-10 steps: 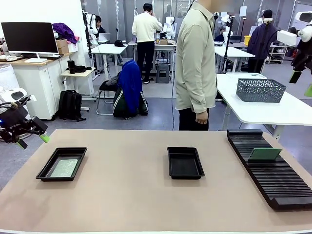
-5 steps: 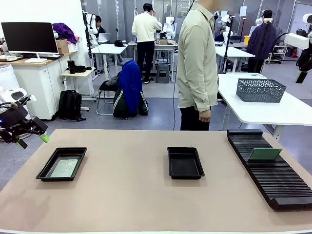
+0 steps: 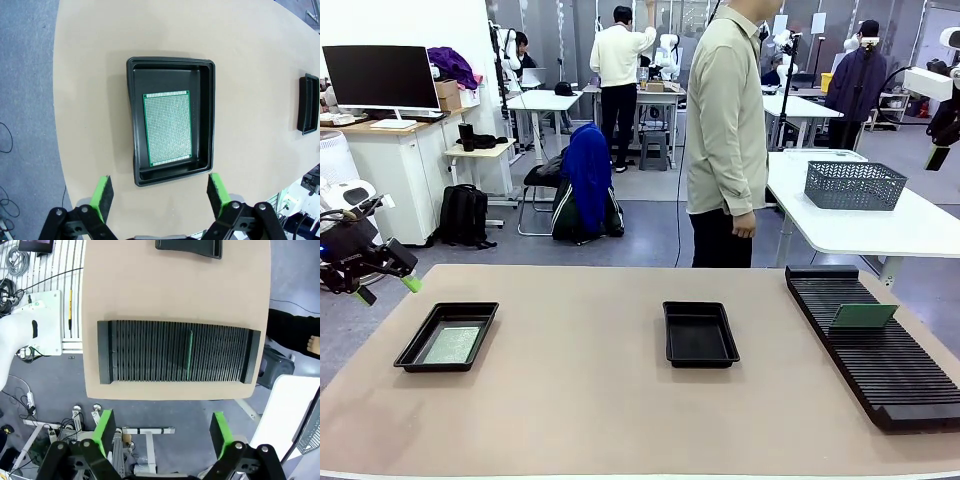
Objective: Inspect and transfer BCBs to ESD trays.
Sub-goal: Pick up the Blank PCB from the PCB Rack and place it in the right ESD tray.
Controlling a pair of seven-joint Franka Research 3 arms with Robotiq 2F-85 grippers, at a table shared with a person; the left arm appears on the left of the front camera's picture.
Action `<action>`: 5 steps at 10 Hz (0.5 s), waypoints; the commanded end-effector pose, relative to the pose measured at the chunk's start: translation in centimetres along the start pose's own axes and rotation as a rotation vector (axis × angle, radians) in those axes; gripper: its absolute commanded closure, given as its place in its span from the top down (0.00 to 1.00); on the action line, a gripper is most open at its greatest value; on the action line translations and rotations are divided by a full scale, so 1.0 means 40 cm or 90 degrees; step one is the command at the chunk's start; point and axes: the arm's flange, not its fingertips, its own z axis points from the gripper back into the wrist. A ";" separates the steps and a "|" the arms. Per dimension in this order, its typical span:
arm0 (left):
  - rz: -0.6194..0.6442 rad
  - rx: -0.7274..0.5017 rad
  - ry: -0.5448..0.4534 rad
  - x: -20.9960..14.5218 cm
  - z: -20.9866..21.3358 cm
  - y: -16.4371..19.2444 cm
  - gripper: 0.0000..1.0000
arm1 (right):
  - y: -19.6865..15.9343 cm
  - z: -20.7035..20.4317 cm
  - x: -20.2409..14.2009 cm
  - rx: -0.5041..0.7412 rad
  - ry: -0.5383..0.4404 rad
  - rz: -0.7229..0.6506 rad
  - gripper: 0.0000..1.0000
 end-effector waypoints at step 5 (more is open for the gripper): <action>0.000 -0.001 -0.006 0.002 -0.002 0.003 1.00 | 0.000 0.000 0.000 0.000 0.000 0.000 1.00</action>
